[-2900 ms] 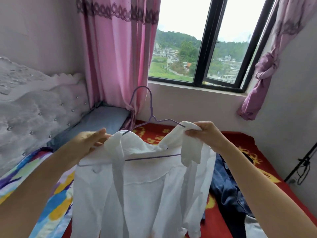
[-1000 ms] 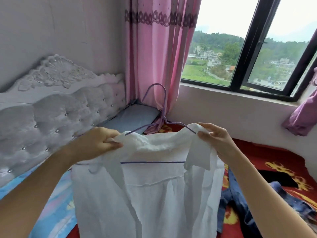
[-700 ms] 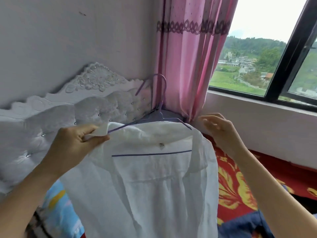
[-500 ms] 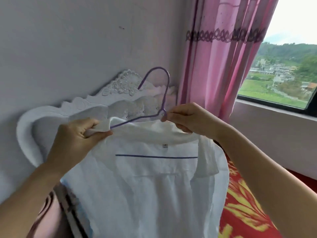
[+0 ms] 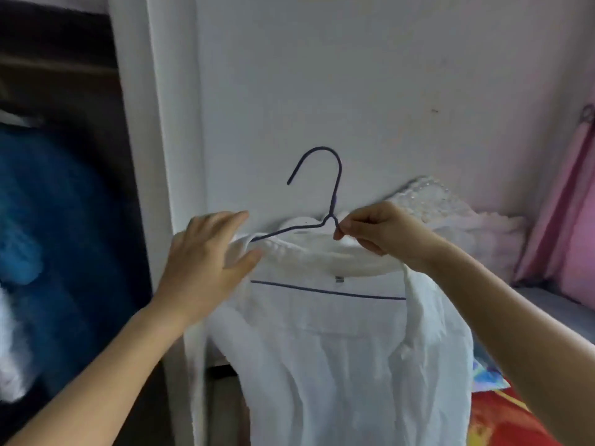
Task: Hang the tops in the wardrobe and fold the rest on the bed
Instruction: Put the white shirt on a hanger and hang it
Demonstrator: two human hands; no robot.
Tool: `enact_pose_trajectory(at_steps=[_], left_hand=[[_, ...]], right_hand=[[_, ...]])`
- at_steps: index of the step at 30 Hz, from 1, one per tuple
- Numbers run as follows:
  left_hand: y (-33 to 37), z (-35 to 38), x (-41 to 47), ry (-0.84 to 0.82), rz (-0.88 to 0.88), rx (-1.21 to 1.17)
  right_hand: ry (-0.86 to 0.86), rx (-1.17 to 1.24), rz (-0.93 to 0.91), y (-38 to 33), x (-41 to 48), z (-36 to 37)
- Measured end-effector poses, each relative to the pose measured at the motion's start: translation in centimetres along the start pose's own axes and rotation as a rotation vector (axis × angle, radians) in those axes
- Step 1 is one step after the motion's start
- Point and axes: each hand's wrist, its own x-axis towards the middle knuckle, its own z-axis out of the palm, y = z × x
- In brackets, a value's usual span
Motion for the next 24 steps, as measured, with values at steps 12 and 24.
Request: enact_pose_trajectory(at_steps=[12, 24], left_hand=[[-12.9, -17.4, -10.8, 0.342, -0.059, 0.293], [-18.3, -28.1, -18.1, 0.472, -0.101, 0.757]], right_hand=[[-0.584, 0.021, 0.099, -11.4, 7.2, 19.6], [-0.985, 0.073, -0.176, -16.3, 11.8, 32.5]])
